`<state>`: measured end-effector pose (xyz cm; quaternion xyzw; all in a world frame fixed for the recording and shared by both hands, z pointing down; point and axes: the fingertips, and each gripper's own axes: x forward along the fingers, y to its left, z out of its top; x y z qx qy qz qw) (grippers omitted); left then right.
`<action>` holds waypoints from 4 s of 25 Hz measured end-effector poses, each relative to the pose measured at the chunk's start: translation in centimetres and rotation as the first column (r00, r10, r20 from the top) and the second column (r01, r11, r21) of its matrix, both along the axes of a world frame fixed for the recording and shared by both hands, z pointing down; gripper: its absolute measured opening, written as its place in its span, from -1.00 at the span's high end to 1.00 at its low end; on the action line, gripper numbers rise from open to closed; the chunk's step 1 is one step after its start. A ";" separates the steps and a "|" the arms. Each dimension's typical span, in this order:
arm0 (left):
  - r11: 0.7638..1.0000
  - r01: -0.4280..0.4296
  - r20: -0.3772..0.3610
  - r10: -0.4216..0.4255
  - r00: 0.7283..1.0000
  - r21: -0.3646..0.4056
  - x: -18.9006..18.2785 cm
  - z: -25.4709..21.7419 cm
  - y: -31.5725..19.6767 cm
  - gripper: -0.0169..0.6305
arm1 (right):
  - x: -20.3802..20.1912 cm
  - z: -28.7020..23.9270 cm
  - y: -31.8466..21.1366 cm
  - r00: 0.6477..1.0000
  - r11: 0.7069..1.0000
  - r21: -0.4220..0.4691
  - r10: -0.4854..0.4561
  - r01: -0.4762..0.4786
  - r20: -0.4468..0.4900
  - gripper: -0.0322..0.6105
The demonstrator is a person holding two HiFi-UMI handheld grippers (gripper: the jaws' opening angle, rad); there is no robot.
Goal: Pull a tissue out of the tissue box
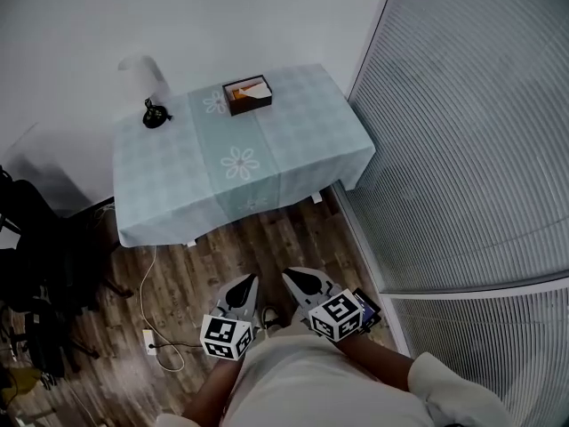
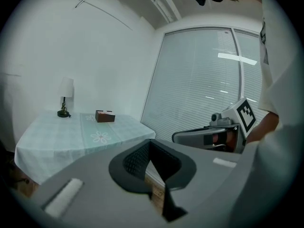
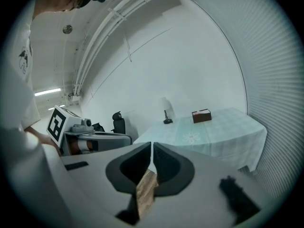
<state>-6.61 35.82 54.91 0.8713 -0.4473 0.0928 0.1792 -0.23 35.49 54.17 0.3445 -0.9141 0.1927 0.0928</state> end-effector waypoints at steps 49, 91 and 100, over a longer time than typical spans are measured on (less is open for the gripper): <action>0.995 0.041 0.038 -0.038 0.999 -0.092 -4.9 1.4 -55.0 0.92 | -3.1 1.3 -54.9 0.992 0.999 -0.029 -0.031 0.028 -0.120 0.86; 0.932 0.142 0.145 -0.098 0.985 -0.333 -6.9 14.8 -65.7 0.92 | -8.1 18.5 -69.9 0.659 0.980 0.009 -0.128 0.200 -0.741 0.85; 0.934 0.144 0.144 -0.102 0.984 -0.326 -7.3 14.6 -65.8 0.92 | -9.0 17.3 -69.2 0.730 0.983 -0.016 -0.144 0.180 -0.668 0.86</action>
